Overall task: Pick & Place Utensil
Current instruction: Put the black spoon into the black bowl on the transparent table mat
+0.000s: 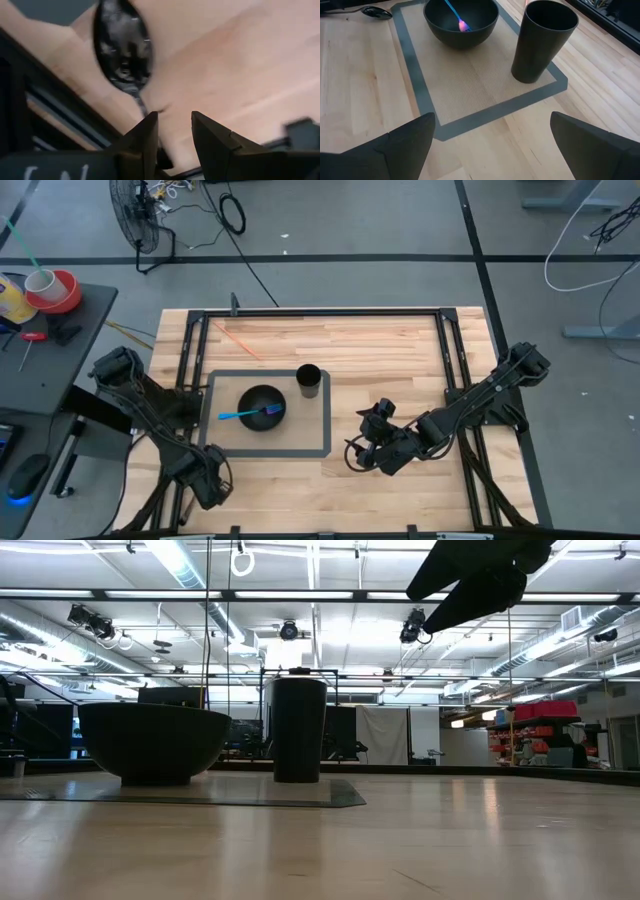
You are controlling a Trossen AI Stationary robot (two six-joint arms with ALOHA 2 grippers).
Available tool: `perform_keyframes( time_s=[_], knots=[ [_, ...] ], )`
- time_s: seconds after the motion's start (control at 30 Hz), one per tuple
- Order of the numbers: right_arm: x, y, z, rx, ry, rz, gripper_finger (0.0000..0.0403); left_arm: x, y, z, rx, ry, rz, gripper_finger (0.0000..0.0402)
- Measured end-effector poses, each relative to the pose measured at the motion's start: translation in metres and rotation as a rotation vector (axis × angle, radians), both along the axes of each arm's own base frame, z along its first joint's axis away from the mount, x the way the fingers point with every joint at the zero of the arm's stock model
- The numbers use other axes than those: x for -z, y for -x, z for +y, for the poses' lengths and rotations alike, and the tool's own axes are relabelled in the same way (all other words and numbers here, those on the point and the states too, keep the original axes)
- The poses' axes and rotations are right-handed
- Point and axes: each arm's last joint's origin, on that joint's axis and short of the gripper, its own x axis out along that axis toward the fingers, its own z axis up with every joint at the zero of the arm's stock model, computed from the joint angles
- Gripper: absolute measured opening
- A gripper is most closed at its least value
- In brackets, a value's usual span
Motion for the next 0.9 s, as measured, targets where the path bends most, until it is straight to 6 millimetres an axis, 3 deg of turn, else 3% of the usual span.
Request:
perform_keyframes(
  time_s=[0.27, 0.47, 0.7, 0.9],
  knots=[
    [0.000, 0.000, 0.000, 0.000, 0.000, 0.000, 0.0400, 0.016, 0.008, 0.009, 0.013, -0.008, 0.079, 0.0124],
    [0.000, 0.000, 0.000, 0.000, 0.000, 0.000, 0.0400, 0.019, 0.007, 0.007, 0.041, -0.005, 0.082, 0.0124],
    [0.000, 0.000, 0.000, 0.003, -0.003, -0.001, 0.0400, 0.039, 0.001, 0.006, 0.113, -0.007, 0.190, 0.0124],
    [0.000, 0.000, 0.000, 0.003, -0.004, -0.002, 0.0400, 0.043, -0.008, 0.007, 0.134, -0.038, 0.091, 0.0124]
  ],
)
